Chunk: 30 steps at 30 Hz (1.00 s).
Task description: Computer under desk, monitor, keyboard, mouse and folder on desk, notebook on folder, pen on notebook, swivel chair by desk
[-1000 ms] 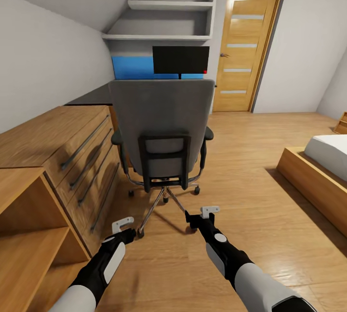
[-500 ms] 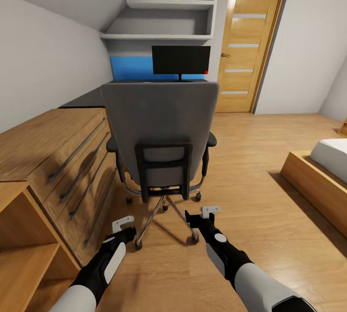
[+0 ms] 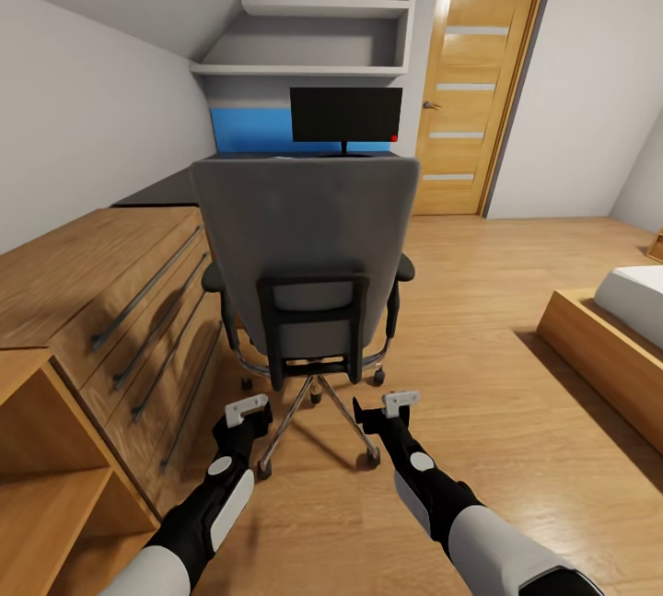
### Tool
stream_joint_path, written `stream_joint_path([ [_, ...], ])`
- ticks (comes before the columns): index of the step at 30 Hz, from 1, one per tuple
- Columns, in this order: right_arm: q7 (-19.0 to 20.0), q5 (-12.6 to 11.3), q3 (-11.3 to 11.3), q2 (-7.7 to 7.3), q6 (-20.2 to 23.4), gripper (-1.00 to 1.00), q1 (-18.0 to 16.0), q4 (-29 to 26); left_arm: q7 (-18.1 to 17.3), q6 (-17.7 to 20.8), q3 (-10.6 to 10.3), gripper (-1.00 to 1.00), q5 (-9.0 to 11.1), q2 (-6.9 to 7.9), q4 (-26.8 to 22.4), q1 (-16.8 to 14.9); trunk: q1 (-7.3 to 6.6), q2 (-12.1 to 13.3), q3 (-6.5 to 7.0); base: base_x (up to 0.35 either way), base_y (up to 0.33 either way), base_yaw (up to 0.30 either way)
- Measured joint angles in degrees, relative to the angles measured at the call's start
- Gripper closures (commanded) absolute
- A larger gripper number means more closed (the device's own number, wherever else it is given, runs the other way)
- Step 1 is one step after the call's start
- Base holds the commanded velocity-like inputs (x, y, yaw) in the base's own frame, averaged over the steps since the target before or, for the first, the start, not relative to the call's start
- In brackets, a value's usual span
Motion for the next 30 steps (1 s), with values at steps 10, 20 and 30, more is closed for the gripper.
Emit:
stream_joint_path([
  [10, -0.01, 0.54, 0.00, 0.01, -0.23, -1.00, 0.00, 0.29, 0.01, -0.40, -0.87, -1.00, 0.02, 0.01, 0.04, 0.00, 0.00, 0.00, 0.00, 0.135, 0.000, 0.000],
  [20, -0.01, 0.56, 0.00, 0.01, -0.24, -1.00, 0.00, 0.29, 0.15, -0.38, -0.89, -1.00, -0.03, 0.00, 0.65, 0.01, -0.02, -0.01, -0.01, 0.056, 0.000, 0.000],
  [30, -0.01, 0.60, 0.00, 0.01, -0.24, -1.00, 0.00, 0.26, 0.01, -0.39, -0.89, -1.00, 0.02, 0.01, 0.71, 0.00, -0.01, 0.00, 0.00, 0.038, 0.000, 0.000],
])
